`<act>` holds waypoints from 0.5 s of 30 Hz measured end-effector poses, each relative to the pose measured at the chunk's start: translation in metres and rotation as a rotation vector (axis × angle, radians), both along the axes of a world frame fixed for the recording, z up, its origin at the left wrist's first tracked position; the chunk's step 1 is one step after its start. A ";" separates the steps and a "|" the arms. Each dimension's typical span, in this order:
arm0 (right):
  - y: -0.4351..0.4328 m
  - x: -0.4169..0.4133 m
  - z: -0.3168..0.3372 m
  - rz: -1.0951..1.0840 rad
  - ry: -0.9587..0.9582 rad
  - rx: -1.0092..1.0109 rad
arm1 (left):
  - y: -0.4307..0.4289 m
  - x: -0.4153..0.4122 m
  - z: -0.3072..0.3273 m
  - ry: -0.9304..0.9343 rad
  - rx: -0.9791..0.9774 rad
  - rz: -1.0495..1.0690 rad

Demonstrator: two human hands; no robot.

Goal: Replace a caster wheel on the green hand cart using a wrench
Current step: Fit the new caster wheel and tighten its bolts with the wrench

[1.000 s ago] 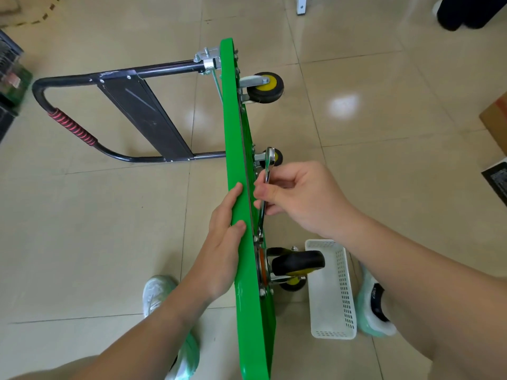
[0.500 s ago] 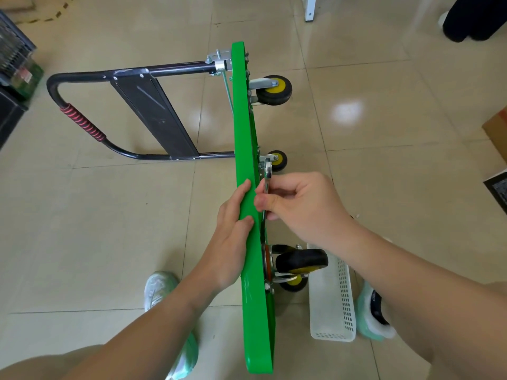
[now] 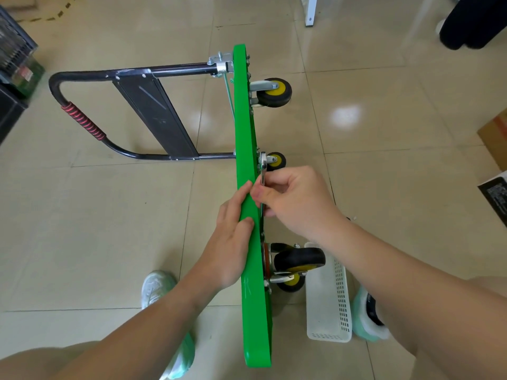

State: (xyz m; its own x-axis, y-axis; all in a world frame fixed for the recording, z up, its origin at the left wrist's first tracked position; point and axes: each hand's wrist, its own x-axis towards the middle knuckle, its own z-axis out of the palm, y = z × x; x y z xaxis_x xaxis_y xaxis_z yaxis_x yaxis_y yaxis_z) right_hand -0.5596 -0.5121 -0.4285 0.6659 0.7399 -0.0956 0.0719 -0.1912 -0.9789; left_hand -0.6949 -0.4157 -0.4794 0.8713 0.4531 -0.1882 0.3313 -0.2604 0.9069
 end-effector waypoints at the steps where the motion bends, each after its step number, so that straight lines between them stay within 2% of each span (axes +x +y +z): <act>1: -0.002 0.001 0.000 0.007 -0.002 0.007 | 0.001 0.000 0.000 0.005 0.009 -0.010; 6: -0.008 0.005 0.001 -0.005 0.046 0.018 | 0.001 0.002 -0.002 0.018 -0.018 0.016; 15: -0.001 -0.001 0.001 0.005 -0.038 -0.068 | -0.001 -0.001 0.010 0.050 0.009 0.021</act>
State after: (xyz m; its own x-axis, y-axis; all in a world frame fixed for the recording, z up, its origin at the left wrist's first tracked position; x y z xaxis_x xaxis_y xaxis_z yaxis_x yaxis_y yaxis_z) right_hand -0.5608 -0.5136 -0.4278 0.6665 0.7357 -0.1203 0.1098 -0.2565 -0.9603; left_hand -0.6964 -0.4167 -0.4698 0.8511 0.4733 -0.2273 0.3818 -0.2608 0.8867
